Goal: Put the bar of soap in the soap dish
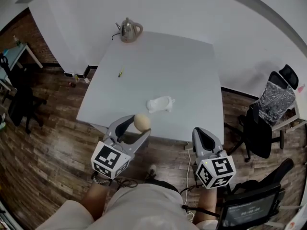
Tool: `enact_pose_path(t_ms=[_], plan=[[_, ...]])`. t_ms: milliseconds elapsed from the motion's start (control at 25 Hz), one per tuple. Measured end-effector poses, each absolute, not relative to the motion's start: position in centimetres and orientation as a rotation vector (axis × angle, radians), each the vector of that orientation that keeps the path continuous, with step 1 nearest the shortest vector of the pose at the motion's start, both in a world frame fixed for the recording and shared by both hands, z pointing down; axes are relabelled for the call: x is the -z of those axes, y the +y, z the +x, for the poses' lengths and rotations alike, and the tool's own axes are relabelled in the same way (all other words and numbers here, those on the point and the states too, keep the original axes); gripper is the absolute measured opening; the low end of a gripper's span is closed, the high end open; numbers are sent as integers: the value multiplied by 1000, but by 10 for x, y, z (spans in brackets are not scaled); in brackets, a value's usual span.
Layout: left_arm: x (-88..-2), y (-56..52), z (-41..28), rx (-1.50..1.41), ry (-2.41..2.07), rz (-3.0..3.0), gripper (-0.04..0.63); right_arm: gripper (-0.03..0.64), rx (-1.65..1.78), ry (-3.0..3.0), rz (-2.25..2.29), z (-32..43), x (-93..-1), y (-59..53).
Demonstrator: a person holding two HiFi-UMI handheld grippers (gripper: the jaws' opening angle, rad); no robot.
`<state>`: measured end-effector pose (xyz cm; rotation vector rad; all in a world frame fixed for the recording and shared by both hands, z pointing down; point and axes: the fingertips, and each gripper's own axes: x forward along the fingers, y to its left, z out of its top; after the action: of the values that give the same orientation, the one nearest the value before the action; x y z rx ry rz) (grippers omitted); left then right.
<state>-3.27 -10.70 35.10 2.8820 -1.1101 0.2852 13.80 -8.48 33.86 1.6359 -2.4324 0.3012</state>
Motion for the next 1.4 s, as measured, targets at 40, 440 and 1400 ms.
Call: enact_pose_path(t_ms=[40,440,1400], plan=[[-352,-110,-31,-286,-1112,2877,270,3,-302,-2435,1630,139,-339,-88],[-355,-140,-10,-301,-1137,2863,270,3,-314,-2468,1572,149,-344,-128],[-375,-182,-2,-410,-1145,2807,270,3,-415,-2461,1441,146,-381,-166]])
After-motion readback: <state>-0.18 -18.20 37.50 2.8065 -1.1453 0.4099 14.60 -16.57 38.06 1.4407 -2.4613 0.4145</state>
